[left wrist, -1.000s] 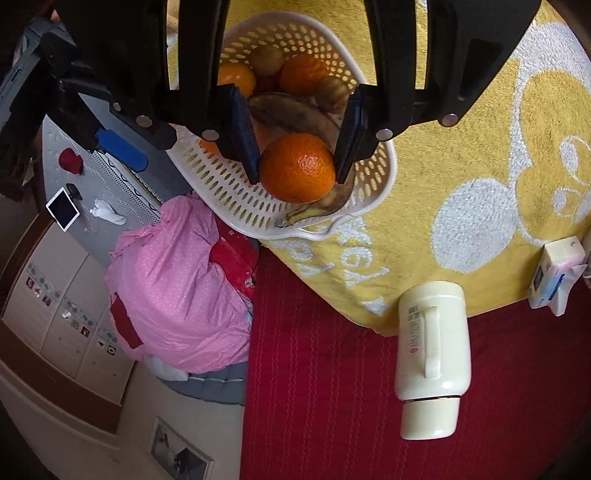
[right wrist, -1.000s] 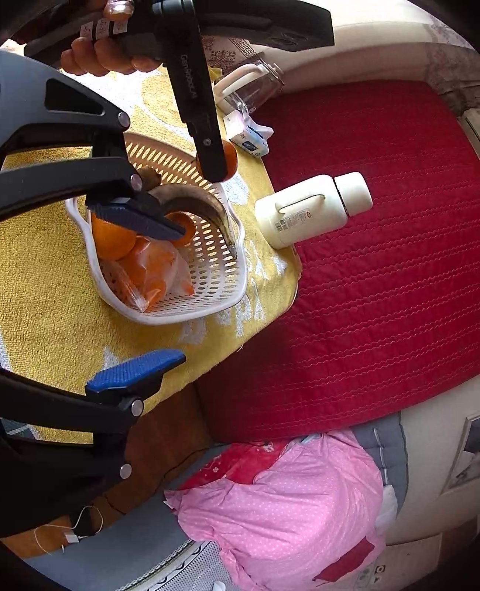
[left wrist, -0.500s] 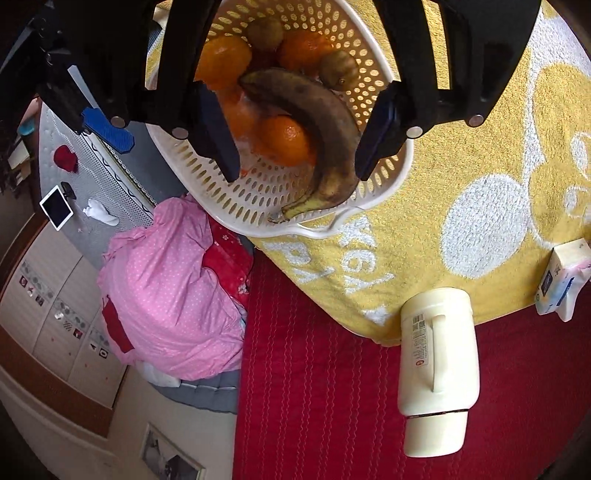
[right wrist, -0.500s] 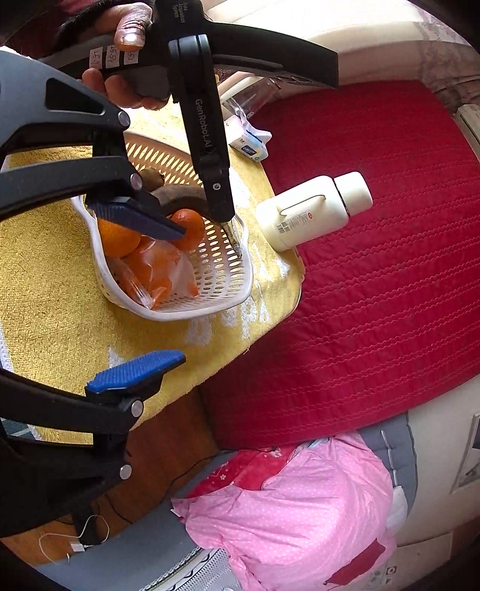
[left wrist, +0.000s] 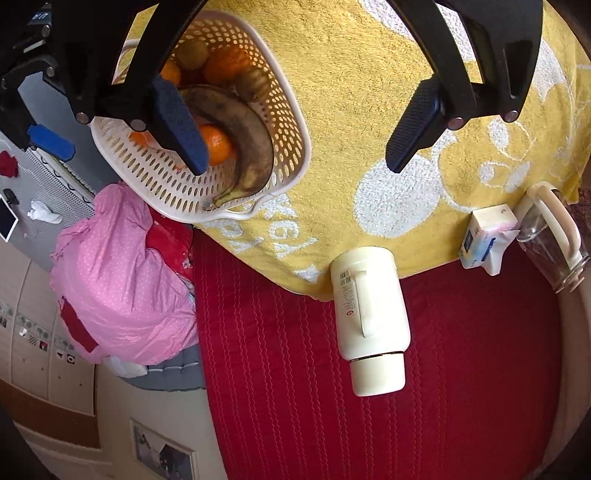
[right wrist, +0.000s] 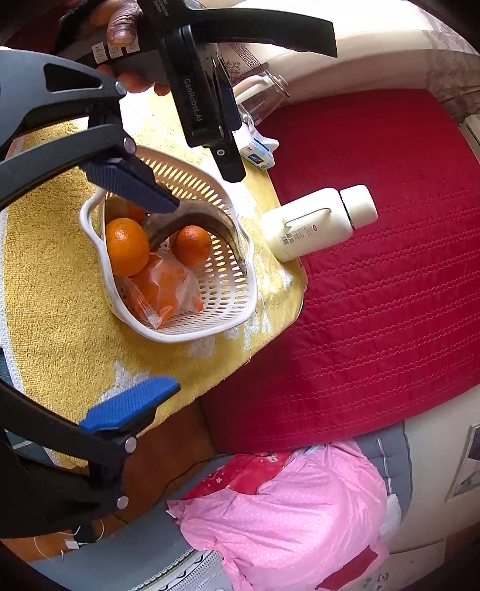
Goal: Organize fruits
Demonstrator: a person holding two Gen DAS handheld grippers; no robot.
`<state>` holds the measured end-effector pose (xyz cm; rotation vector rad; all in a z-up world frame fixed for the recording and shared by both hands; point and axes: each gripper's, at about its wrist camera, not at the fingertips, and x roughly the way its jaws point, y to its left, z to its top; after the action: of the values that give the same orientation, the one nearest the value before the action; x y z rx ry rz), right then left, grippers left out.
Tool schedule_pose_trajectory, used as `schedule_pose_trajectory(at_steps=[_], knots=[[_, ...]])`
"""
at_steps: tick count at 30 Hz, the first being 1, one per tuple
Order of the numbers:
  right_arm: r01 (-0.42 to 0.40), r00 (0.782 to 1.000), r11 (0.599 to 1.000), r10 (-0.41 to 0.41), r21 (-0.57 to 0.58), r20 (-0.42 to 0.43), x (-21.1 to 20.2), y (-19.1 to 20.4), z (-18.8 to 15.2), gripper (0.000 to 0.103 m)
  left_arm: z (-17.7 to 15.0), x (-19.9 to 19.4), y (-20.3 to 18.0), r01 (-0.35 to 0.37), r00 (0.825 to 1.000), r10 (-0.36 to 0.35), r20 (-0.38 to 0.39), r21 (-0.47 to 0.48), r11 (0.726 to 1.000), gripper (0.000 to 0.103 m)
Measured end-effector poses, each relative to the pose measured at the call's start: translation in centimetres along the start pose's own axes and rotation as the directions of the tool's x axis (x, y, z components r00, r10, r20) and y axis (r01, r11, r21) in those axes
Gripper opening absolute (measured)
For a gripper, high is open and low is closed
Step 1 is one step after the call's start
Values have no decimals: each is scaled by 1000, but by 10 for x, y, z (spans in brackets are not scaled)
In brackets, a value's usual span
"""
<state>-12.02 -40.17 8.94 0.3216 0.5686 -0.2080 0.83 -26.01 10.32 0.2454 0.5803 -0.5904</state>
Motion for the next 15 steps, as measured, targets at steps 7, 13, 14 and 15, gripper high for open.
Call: schedule_pose_trajectory(at_steps=[7, 13, 14, 15], knots=[[31, 999, 999, -31, -31, -9, -5, 11, -4, 100, -13, -20, -1, -76, 997, 76, 22, 11, 997, 98], [50, 999, 998, -51, -37, -5, -11, 17, -8, 100, -21, -39, -2, -114, 993, 113, 45, 10, 993, 98], [51, 999, 998, -51, -39, -4, -13, 18, -9, 100, -22, -42, -2, -114, 992, 114, 48, 7, 993, 98], [53, 999, 998, -53, -43, -3, -14, 19, -9, 100, -24, -45, -1, -117, 992, 117, 52, 5, 993, 98]])
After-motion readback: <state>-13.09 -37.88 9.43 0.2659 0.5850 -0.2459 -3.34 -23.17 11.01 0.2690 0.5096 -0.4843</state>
